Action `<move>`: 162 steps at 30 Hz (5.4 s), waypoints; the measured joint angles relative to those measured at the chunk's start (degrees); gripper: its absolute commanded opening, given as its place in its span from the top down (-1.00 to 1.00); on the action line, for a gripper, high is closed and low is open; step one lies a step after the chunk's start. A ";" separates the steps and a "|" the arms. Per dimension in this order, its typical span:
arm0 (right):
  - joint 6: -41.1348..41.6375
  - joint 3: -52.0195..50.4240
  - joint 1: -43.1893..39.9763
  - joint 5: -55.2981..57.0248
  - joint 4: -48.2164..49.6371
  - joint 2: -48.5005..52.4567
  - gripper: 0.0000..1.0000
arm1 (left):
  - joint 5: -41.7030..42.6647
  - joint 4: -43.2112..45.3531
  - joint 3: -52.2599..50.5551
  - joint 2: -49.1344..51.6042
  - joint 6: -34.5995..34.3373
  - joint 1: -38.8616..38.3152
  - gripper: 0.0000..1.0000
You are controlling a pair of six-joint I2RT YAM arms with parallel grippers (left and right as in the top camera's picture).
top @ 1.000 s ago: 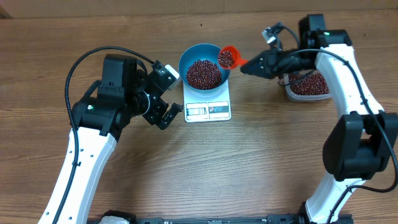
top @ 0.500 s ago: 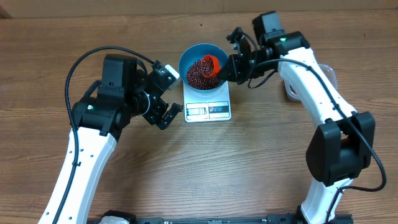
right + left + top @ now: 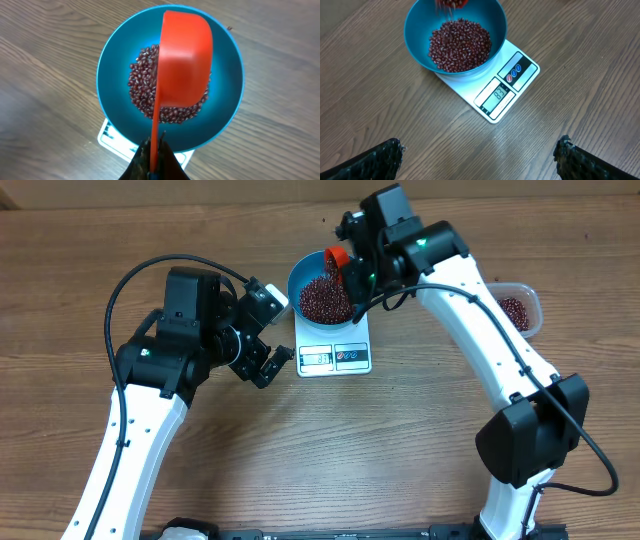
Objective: Scoop item into bowl and weigh 150g on scale
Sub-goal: 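Tilt the scoop with the right gripper to pour beans into the bowl, then move the empty scoop with the right gripper back to the bean tub, then lower the scoop with the right gripper into the beans in the tub, then lift a fifth scoopful of beans out of the tub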
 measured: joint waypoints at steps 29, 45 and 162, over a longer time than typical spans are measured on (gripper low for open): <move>-4.52 1.57 -0.17 14.88 -4.48 -3.85 0.93 | 0.00 0.00 0.00 0.02 -0.02 0.00 -0.99; -3.19 0.22 -29.83 13.22 -12.90 -14.71 0.92 | 0.00 0.00 0.00 0.00 -0.02 0.00 -0.99; -13.73 -23.65 -56.89 -34.53 -12.50 -2.05 0.93 | 0.00 0.02 0.00 0.02 -0.02 0.00 -0.99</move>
